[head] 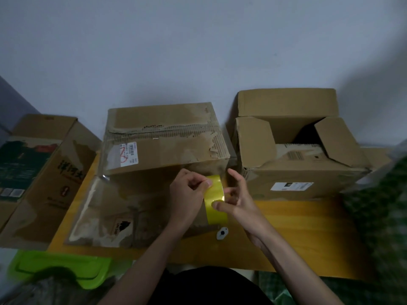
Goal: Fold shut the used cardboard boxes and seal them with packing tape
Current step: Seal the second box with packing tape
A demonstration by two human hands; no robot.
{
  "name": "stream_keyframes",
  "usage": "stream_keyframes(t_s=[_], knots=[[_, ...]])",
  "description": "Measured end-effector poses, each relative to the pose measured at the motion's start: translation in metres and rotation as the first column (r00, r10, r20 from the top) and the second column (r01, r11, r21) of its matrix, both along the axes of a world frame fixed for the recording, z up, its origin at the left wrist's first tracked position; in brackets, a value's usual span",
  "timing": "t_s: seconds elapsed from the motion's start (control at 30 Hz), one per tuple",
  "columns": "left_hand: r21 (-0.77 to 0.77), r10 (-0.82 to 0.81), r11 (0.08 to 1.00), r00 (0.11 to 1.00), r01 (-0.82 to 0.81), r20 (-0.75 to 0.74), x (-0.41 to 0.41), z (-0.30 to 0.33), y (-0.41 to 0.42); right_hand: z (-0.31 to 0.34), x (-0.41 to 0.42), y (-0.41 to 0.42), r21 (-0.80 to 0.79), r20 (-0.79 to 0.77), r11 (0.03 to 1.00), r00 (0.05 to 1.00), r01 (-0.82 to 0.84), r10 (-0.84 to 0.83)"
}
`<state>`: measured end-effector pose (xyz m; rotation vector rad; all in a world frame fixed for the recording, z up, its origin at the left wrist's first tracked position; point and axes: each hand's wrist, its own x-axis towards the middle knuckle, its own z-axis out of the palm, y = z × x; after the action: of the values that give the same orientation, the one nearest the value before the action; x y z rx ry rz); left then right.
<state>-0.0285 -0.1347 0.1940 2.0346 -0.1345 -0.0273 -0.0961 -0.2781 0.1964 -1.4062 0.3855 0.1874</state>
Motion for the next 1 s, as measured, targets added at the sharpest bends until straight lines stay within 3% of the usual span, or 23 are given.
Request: stream_keyframes(t_s=[0.17, 0.3, 0.4, 0.5, 0.7, 0.8, 0.9, 1.0], knots=[[-0.014, -0.03, 0.999, 0.998, 0.031, 0.063, 0.006, 0.004, -0.011, -0.009, -0.009, 0.009, -0.163, 0.093, 0.976, 0.987, 0.143, -0.129], [-0.02, -0.109, 0.993, 0.975, 0.114, 0.194, -0.001, 0.021, -0.022, -0.016, -0.006, -0.006, -0.152, 0.128, 0.966, 0.973, 0.21, -0.191], [-0.036, -0.105, 0.993, 0.975, 0.114, 0.193, 0.001, 0.024, -0.032, -0.018, -0.008, -0.019, -0.15, 0.206, 0.965, 0.962, 0.214, -0.181], [0.002, -0.127, 0.992, 0.989, 0.127, 0.08, 0.012, 0.017, -0.039, -0.026, -0.017, -0.03, -0.165, 0.234, 0.971, 0.963, 0.174, -0.133], [0.276, -0.275, 0.905, 0.94, 0.324, -0.202, 0.012, -0.02, -0.054, -0.048, -0.037, -0.051, -0.198, 0.207, 0.97, 0.973, 0.144, -0.103], [0.331, -0.293, 0.872, 0.925, 0.362, -0.241, 0.005, -0.036, -0.062, -0.061, -0.043, -0.058, -0.259, 0.191, 0.957, 0.978, 0.131, -0.082], [0.344, -0.258, 0.861, 0.904, 0.375, -0.341, 0.002, -0.055, -0.064, -0.078, -0.046, -0.067, -0.303, 0.127, 0.948, 0.99, 0.1, -0.064], [0.393, -0.23, 0.794, 0.828, 0.464, -0.512, 0.006, -0.07, -0.055, -0.1, -0.041, -0.082, -0.215, 0.0, 0.972, 0.995, 0.093, -0.095]])
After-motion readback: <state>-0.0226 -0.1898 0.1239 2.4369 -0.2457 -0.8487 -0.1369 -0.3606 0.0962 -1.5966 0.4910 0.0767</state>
